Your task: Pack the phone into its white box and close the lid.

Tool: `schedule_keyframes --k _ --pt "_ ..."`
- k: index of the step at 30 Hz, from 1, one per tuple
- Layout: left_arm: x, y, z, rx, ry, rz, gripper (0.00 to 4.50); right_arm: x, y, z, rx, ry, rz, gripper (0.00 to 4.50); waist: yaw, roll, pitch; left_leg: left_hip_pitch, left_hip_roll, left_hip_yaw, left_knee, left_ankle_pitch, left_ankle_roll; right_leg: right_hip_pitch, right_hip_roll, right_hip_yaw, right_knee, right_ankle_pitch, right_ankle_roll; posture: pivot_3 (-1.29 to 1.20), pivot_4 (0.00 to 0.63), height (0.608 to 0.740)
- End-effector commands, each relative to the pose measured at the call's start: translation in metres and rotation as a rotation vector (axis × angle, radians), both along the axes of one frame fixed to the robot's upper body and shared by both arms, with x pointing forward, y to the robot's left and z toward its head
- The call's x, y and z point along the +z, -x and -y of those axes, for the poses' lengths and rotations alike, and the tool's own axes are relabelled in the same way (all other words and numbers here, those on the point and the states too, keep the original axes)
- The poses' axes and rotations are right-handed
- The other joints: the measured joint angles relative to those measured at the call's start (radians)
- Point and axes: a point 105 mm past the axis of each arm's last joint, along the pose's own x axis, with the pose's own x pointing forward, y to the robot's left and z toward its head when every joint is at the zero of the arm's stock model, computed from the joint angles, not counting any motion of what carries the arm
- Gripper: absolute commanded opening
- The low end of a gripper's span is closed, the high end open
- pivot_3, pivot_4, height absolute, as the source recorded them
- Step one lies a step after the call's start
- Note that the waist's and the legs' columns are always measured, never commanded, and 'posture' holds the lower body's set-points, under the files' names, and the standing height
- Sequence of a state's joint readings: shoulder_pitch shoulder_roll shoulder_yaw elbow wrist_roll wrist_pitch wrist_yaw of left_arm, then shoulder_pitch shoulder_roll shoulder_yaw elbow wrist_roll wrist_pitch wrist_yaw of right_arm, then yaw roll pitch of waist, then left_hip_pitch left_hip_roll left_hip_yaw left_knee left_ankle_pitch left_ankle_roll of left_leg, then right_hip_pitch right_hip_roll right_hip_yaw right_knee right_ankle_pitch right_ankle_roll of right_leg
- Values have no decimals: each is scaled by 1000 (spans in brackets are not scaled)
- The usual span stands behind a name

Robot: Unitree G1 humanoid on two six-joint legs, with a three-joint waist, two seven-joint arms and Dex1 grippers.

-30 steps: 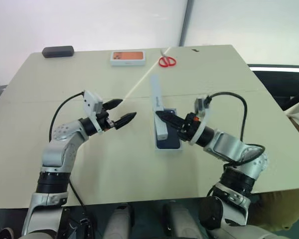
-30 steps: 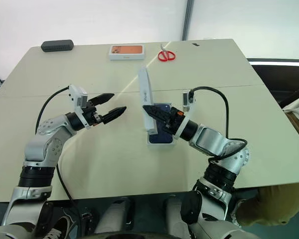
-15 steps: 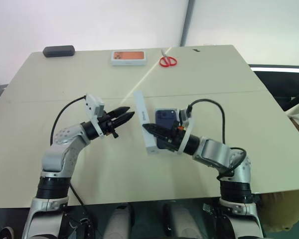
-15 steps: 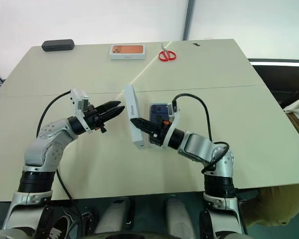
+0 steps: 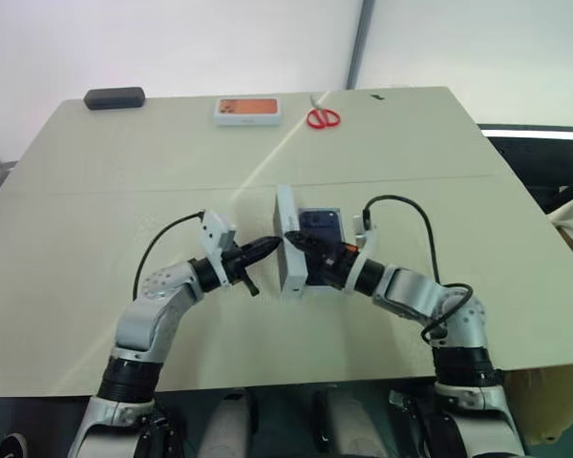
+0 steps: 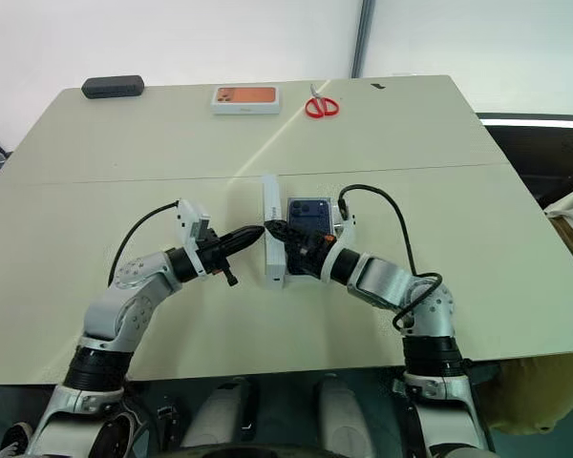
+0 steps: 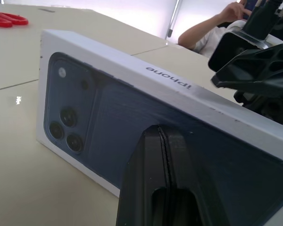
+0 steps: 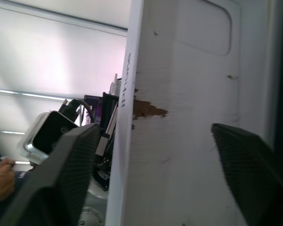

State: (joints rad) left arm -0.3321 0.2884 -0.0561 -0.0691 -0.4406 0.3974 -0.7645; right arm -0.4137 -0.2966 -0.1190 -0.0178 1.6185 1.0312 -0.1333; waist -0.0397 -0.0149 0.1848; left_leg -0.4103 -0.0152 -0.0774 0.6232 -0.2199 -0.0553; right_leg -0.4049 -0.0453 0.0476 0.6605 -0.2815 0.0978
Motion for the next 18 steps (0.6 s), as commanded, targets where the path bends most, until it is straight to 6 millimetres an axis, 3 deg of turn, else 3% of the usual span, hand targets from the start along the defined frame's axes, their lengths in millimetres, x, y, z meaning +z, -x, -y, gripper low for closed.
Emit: schedule_keyframes --k 1,4,7,8,10,12,17,18 --pt "8 -3 14 -27 4 51 0 50 -10 27 -39 36 252 4459 1 0 0 0 -2 0 0 0 0 0 0 0 0 0 0 0 150 740" --pt "11 -6 23 -40 20 54 0 60 -18 51 -94 180 375 4459 2 0 0 0 -3 -1 -1 -1 1 1 0 -1 -2 0 0 0 150 740" --pt "11 -6 23 -44 22 54 0 53 -17 61 -86 245 389 4459 -2 0 0 0 -3 -1 -1 -1 2 0 0 -1 -2 0 0 0 150 740" --pt "11 -6 21 -44 20 51 0 47 -19 63 -93 315 409 4227 -4 0 0 0 -2 0 -1 -1 2 0 0 0 -2 0 0 0 150 740" --pt "9 -5 16 -41 4 51 0 34 -23 69 -114 520 499 3611 -4 0 0 0 -2 0 -1 -1 3 0 0 0 -2 0 0 0 150 740" --pt "7 -4 9 -38 -17 53 0 22 -24 71 -98 726 621 2604 -2 0 0 0 -3 0 0 -1 2 0 0 0 -2 0 0 0 150 740" --pt "7 -4 -14 0 -65 47 0 9 -27 74 -111 831 707 62 -2 0 0 0 -3 0 0 -1 2 0 0 0 -2 0 1 0 150 740" --pt "6 -3 -18 6 -73 42 0 8 -27 74 -113 842 718 62 -1 0 0 0 -3 0 0 -1 2 0 0 0 -2 0 1 0 150 740"
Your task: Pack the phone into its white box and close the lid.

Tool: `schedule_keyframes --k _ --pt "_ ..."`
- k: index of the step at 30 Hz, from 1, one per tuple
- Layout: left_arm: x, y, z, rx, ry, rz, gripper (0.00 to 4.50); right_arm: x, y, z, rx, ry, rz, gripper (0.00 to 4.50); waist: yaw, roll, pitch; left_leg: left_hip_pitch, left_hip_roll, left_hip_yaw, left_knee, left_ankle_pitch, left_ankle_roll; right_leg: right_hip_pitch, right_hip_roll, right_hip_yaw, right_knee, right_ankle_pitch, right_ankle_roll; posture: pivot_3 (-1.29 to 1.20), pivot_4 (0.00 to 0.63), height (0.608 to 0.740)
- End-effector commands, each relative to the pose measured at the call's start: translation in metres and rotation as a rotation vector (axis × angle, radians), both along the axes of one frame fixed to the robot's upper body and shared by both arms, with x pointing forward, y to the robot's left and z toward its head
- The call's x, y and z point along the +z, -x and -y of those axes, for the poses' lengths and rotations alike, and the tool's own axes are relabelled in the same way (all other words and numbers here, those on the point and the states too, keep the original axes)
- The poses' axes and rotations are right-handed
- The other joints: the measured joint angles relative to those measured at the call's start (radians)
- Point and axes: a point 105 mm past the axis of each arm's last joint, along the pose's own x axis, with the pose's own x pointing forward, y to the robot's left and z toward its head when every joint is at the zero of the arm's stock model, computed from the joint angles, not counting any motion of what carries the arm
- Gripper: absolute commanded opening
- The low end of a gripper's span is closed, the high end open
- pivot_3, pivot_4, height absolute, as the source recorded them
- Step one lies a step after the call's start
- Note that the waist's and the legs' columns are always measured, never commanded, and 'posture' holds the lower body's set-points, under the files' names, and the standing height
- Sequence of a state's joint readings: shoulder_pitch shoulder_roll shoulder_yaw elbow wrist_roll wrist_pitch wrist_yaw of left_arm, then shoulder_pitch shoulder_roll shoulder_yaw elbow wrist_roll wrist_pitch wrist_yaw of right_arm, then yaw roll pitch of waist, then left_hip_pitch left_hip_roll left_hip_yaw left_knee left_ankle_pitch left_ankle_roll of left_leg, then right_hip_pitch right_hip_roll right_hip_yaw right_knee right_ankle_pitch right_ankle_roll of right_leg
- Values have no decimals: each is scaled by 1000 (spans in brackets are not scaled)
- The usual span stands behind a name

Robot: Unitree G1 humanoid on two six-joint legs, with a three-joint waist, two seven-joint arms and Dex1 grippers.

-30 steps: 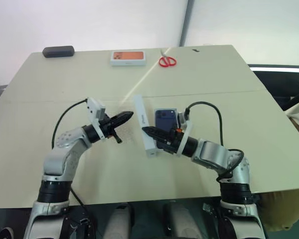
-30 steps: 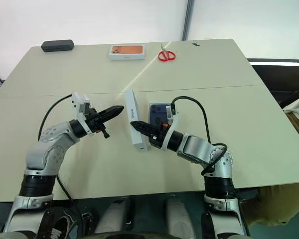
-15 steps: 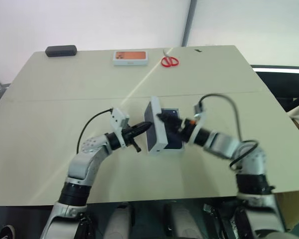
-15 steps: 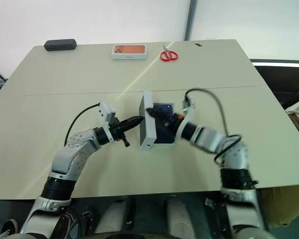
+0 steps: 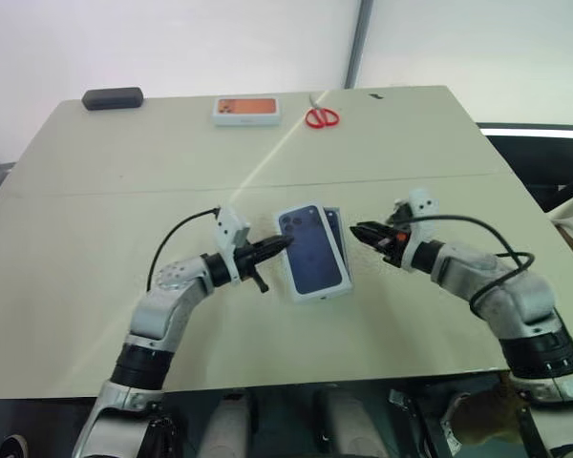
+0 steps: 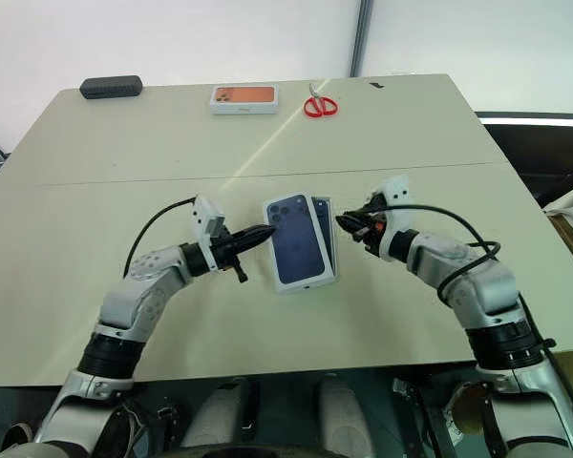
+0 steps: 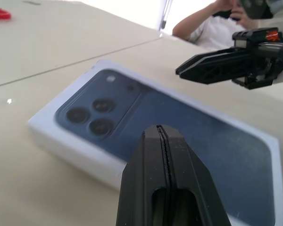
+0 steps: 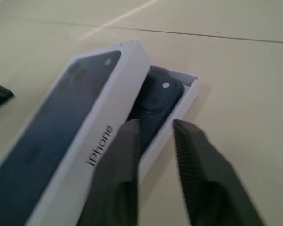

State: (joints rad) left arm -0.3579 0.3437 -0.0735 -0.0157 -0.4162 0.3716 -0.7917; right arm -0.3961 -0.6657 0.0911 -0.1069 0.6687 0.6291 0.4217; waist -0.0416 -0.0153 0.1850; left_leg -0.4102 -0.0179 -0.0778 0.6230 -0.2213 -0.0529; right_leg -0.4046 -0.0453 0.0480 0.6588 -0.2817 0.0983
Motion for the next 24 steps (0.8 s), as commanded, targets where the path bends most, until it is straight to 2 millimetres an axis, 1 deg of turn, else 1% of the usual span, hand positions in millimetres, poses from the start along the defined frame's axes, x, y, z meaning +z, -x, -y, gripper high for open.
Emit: schedule_keyframes --k 1,4,6,7,11,15,20,21,24 --pt "12 4 -13 16 -7 37 0 12 0 -3 18 24 107 62 1 0 0 0 0 0 0 0 0 0 0 0 0 0 0 0 150 740" --pt "3 6 -23 45 -34 9 0 18 5 -11 59 59 194 62 3 0 0 0 0 -1 0 0 0 0 -1 0 0 0 0 0 150 740" --pt "-3 4 -25 78 -68 22 0 21 8 -16 90 26 206 62 4 0 0 0 0 -2 0 0 0 0 -1 0 0 0 0 0 150 740" --pt "-6 2 -25 95 -80 28 0 22 8 -16 92 26 216 62 4 0 0 0 0 -2 0 0 0 0 -2 0 0 0 0 0 150 740" --pt "-16 3 -17 88 -97 10 0 11 10 -12 144 170 251 62 13 0 0 0 -1 -3 1 0 0 1 -2 0 0 0 0 0 150 740" --pt "-20 3 -7 72 -86 -6 0 5 12 -11 156 210 254 62 25 0 0 0 -1 -3 0 0 0 1 -2 0 -1 0 0 0 150 740" --pt "-26 -2 9 57 -86 -1 0 0 11 -9 156 248 254 62 29 0 0 0 -1 -3 1 0 0 2 -2 -1 -1 0 0 0 150 740" --pt "-26 -3 11 54 -91 6 0 0 10 -9 153 251 257 62 29 0 0 0 -1 -3 1 0 0 2 -2 -1 -1 0 0 0 150 740" --pt "-18 -8 14 68 -31 -7 0 0 11 -9 160 255 261 62 27 0 0 0 -1 -3 1 0 0 2 -2 -1 -1 0 0 0 150 740"
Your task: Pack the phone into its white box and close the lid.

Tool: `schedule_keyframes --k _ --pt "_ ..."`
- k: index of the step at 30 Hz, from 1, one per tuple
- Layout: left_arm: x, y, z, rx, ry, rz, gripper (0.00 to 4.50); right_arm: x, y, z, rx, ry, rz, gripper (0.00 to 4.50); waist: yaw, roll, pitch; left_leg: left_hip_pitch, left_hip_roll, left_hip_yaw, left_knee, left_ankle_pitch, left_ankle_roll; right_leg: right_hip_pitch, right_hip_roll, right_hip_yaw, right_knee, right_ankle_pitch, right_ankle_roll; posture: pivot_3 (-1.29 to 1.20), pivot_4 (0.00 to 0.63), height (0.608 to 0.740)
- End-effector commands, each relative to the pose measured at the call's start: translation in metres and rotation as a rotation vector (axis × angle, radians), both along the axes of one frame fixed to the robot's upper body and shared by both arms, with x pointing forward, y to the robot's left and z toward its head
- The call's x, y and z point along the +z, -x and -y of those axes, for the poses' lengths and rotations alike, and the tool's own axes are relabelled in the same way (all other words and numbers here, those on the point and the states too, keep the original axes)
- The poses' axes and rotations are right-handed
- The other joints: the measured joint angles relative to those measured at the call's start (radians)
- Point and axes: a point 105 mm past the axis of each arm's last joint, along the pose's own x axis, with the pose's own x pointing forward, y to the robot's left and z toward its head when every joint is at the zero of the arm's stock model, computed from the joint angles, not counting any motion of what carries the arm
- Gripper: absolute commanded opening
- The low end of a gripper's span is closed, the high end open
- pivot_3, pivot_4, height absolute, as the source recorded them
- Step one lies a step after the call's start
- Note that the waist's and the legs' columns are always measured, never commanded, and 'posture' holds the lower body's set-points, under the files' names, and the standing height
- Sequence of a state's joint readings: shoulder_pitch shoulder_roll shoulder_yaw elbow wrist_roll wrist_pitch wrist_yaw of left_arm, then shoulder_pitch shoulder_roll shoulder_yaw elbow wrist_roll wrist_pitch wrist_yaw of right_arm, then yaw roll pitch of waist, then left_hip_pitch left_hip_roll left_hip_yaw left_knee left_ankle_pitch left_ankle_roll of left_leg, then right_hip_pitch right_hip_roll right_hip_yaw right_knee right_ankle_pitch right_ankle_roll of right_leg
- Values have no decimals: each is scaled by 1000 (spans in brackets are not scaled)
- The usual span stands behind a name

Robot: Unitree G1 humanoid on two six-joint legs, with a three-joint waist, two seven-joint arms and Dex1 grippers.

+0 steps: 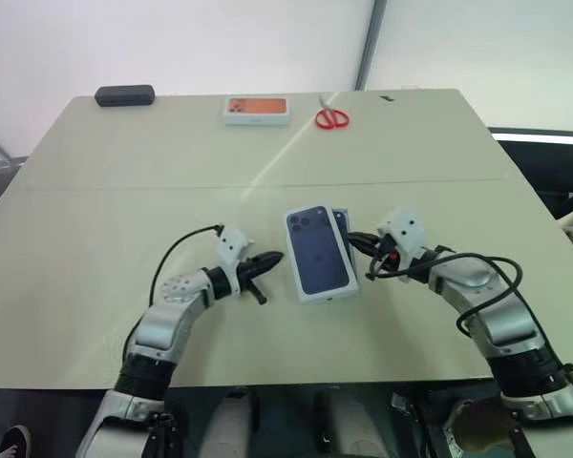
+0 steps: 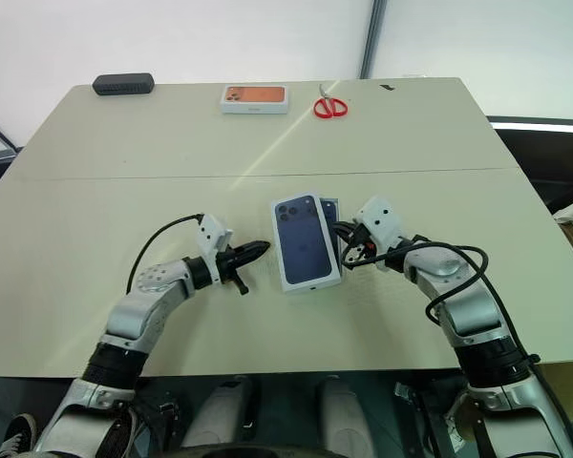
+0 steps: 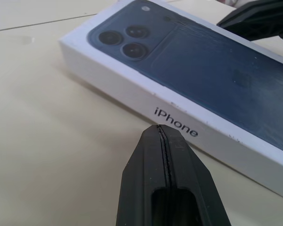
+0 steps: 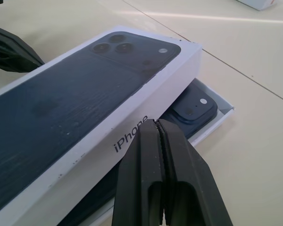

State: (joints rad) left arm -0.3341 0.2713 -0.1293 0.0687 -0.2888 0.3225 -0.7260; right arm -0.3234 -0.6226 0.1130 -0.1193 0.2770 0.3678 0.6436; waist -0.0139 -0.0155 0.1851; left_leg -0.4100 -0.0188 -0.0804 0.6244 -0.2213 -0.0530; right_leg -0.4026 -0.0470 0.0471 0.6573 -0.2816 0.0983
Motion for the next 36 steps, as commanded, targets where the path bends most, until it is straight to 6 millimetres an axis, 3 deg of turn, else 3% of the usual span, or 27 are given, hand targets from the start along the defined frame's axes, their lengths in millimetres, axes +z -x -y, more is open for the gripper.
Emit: schedule_keyframes --k 1,9,20,36 --pt "20 -6 3 6 36 66 0 10 0 -3 19 -8 44 62 0 0 0 0 0 0 0 0 0 0 0 0 0 0 0 0 150 740" --pt "37 -10 14 -8 65 103 0 5 3 -7 35 4 38 62 0 0 0 0 0 0 0 0 0 0 0 0 0 0 0 0 150 740" --pt "33 -16 29 -32 86 69 0 6 -8 9 -40 43 67 62 1 0 0 0 -1 0 2 0 0 2 0 -2 0 0 0 0 150 740" --pt "34 -18 38 -65 88 53 0 -2 -9 19 -83 72 61 62 0 0 0 0 -1 0 2 0 0 3 0 -2 0 0 0 0 150 740"
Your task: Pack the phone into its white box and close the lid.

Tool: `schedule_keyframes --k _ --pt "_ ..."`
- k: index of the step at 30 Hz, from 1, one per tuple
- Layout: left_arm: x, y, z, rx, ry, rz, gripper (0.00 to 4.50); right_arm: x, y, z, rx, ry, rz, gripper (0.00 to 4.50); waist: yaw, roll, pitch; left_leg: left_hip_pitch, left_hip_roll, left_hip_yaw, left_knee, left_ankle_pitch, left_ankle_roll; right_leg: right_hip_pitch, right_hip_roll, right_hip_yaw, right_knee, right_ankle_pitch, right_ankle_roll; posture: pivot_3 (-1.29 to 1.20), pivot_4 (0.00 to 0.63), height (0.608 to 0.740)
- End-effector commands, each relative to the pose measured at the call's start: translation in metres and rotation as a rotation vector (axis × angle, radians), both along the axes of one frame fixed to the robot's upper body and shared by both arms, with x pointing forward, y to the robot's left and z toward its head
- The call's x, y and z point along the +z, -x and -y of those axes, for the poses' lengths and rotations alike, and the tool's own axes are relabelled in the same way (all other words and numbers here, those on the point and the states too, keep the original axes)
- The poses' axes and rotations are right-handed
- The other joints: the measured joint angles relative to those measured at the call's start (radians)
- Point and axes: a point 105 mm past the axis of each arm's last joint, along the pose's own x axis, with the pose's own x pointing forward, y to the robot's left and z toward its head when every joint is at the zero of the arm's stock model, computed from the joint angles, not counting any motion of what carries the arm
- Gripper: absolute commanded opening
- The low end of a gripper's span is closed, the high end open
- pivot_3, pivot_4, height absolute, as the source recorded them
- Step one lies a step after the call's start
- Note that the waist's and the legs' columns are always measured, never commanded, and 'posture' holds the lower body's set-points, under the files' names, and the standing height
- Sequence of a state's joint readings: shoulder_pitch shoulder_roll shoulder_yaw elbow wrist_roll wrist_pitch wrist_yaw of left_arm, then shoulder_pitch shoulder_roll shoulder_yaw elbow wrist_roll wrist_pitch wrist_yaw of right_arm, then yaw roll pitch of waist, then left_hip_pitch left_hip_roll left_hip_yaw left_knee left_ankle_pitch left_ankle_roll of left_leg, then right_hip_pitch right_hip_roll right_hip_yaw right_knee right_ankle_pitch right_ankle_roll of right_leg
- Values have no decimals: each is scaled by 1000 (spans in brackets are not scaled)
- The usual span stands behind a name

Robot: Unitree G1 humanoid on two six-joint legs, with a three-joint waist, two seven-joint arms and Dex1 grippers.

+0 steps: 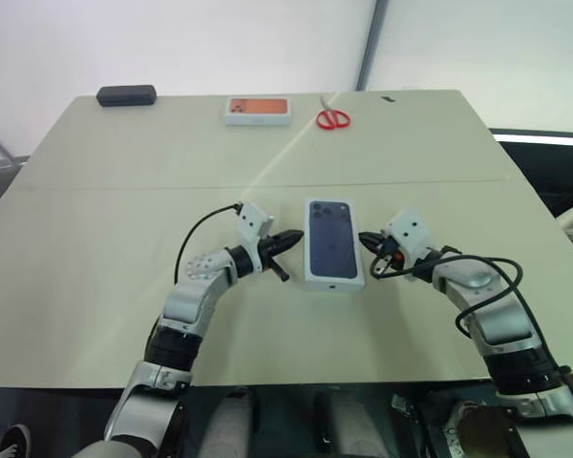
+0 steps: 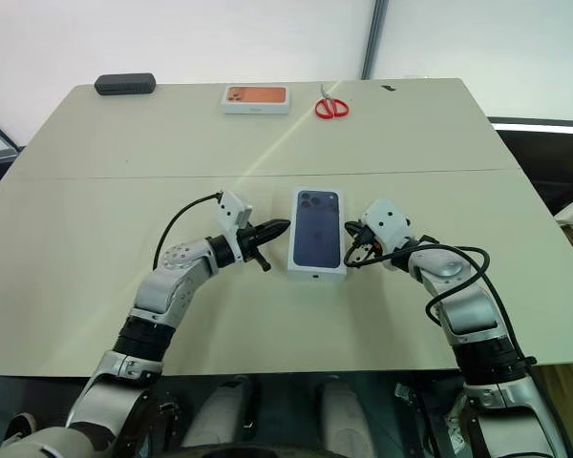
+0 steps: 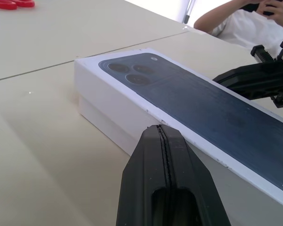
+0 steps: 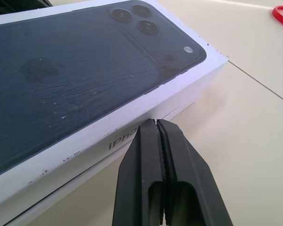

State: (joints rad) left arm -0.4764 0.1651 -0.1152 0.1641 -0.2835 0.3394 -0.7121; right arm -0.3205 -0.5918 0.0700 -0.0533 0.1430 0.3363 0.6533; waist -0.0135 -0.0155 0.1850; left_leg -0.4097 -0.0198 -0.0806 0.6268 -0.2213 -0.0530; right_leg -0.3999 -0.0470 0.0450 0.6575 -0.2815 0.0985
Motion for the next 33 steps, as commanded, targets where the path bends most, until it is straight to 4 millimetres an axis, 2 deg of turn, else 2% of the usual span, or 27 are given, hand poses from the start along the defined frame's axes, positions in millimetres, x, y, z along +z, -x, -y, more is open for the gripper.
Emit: schedule_keyframes --k 1,11,20,25,28,31,33 --pt "10 3 8 -40 6 35 0 8 0 0 2 -3 46 62 0 0 0 0 0 0 0 0 0 0 0 0 0 0 0 0 150 740" --pt "5 10 8 -44 7 15 0 7 2 -1 20 6 40 62 0 0 0 0 0 0 0 0 0 0 0 0 0 0 0 0 150 740" --pt "2 5 -4 -22 -30 20 0 3 8 -3 46 20 28 62 -2 0 0 0 0 0 0 0 0 0 0 0 0 0 0 0 150 740" --pt "4 4 -10 -10 -28 23 0 5 5 2 35 55 51 62 0 0 0 1 0 0 1 0 0 1 0 0 0 0 0 0 150 740" --pt "12 -1 -17 20 2 34 0 18 -3 8 -6 40 101 62 -2 0 0 1 0 0 0 0 0 1 0 0 0 0 0 0 150 740" --pt "41 -11 -12 39 103 57 0 32 -14 15 -40 -12 131 62 0 0 0 1 0 0 1 0 0 1 0 0 0 0 0 0 150 740" --pt "53 -14 -5 26 121 79 0 35 -16 11 -18 -16 140 62 3 0 0 1 0 -1 2 0 0 2 0 -1 0 0 0 0 150 740"
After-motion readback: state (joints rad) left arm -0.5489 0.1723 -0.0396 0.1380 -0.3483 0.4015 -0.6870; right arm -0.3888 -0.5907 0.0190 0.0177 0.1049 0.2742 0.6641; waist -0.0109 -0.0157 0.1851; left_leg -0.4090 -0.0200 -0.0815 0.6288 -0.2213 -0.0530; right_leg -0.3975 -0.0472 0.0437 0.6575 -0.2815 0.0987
